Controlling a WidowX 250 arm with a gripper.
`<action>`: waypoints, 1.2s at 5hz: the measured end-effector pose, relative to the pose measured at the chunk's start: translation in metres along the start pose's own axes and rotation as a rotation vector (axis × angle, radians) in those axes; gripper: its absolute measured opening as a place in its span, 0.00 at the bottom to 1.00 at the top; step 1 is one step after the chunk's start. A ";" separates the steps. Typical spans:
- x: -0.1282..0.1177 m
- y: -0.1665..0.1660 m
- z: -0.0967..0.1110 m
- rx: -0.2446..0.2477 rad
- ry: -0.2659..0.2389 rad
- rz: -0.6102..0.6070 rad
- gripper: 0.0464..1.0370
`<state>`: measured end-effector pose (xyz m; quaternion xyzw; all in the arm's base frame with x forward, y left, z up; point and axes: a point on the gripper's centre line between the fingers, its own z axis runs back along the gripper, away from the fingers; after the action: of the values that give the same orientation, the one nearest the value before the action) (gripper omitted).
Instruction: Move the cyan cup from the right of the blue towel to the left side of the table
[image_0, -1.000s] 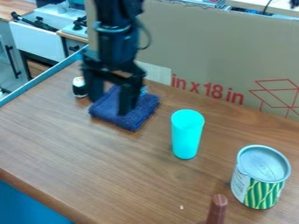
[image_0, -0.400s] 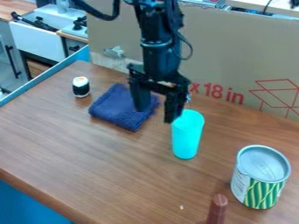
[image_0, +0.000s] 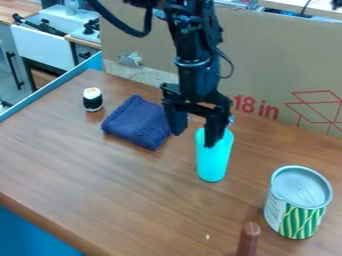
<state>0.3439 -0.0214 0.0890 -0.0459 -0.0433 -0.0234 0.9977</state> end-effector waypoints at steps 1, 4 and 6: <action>0.006 -0.001 -0.006 -0.011 -0.021 0.038 0.97; 0.008 0.010 -0.022 0.017 0.047 0.064 0.65; 0.005 0.018 -0.024 0.018 0.056 0.059 0.12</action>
<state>0.3516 -0.0055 0.0643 -0.0377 -0.0143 0.0051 0.9992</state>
